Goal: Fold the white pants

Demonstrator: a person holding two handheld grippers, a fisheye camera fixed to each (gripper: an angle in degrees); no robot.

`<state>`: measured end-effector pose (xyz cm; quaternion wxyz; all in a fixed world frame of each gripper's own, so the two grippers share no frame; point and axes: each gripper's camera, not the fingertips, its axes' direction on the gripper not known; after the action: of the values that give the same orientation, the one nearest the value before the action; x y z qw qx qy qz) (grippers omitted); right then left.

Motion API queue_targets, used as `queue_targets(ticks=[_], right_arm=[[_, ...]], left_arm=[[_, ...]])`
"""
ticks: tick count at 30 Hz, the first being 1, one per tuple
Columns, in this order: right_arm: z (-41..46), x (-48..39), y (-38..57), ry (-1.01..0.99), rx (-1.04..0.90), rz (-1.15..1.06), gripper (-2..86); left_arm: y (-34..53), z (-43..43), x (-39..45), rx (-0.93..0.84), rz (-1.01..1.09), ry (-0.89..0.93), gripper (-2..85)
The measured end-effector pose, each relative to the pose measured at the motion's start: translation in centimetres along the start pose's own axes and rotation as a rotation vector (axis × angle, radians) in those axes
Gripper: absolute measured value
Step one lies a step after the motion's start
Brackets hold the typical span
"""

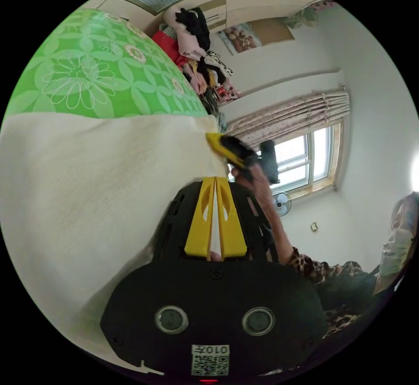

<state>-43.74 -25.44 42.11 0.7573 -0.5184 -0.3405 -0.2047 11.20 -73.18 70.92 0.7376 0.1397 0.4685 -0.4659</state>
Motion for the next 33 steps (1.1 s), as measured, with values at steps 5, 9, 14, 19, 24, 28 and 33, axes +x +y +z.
queue_targets(ticks=[5,9,14,19,24,28,33], right_arm=[[0.1,6.8,0.0,-0.505,0.091,0.202,1.8],[-4.3,7.0,2.7,-0.268,0.243,0.319,2.6],[-10.1,2.1,5.1,-0.134,0.188,0.063,7.7],[-9.0,-0.6,5.6,-0.089,-0.176,0.008,17.8],[-7.0,-3.6,4.7,-0.053,-0.359,-0.066,15.5],[-6.3,-4.6,4.1,-0.023,-0.346,-0.027,10.1],[-8.0,-6.8,7.2,-0.16,-0.334,-0.064,7.1]], left_arm=[[1.1,-0.8,-1.6,0.053,-0.058,0.055,0.0],[1.9,-5.3,-2.7,0.1,-0.187,0.046,0.3],[6.6,-17.7,-3.1,0.265,-0.276,-0.22,2.6],[11.3,-20.7,-5.2,0.122,-0.376,-0.128,9.2],[16.3,-19.7,-6.8,0.019,-0.438,-0.036,10.8],[17.7,-17.0,-6.1,-0.048,-0.376,-0.03,8.7],[19.4,-17.2,-4.5,-0.113,-0.294,-0.089,4.7]])
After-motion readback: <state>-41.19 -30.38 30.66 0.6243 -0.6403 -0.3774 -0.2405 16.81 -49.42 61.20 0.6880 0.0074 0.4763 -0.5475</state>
